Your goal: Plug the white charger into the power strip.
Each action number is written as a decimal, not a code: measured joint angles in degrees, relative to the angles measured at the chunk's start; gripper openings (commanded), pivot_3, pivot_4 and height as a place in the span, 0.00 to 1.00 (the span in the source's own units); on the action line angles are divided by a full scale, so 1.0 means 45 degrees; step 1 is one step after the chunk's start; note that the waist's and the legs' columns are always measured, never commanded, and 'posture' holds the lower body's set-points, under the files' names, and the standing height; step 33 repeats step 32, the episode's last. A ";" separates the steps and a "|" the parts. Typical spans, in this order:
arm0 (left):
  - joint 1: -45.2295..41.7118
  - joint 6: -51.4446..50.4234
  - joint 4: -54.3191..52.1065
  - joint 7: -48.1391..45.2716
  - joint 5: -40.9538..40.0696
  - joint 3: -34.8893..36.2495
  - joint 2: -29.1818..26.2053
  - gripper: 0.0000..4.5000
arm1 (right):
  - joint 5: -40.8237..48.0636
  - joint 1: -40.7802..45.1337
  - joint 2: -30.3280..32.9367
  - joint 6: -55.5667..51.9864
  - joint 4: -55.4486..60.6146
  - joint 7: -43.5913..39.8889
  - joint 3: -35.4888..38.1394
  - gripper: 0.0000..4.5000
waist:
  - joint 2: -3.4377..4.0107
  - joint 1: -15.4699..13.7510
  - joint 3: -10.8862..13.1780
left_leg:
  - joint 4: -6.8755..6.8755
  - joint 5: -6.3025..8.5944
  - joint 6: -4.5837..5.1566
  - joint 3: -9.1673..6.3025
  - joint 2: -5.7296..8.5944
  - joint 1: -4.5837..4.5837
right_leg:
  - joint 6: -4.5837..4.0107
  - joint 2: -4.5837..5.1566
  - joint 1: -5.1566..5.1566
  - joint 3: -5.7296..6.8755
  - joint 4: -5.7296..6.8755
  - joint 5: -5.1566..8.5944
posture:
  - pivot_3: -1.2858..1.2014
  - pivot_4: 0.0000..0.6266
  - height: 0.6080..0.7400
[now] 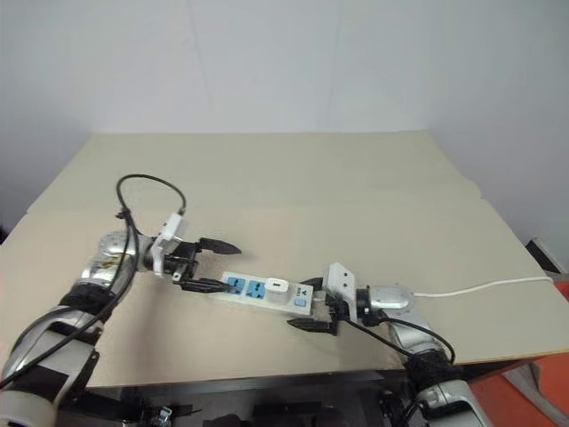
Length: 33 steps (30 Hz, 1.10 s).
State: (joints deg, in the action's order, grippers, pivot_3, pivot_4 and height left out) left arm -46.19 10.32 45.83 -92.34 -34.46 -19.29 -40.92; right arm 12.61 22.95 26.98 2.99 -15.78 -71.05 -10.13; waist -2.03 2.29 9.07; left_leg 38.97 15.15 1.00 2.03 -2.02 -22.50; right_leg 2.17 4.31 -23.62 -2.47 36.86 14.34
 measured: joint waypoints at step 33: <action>0.3034 -0.0711 -0.1535 0.0003 0.0342 0.3011 -0.2823 1.00 | 0.2894 -0.5738 0.5243 -0.0716 0.4854 -0.0799 0.5179 0.99 | 0.0018 -0.0399 0.0080 | 0.0075 -0.0004 0.0001 0.0098 0.0006 -0.0145 | 0.0001 0.0015 -0.0122 0.0026 0.0038 -0.0001 | 0.52 0.24 1.00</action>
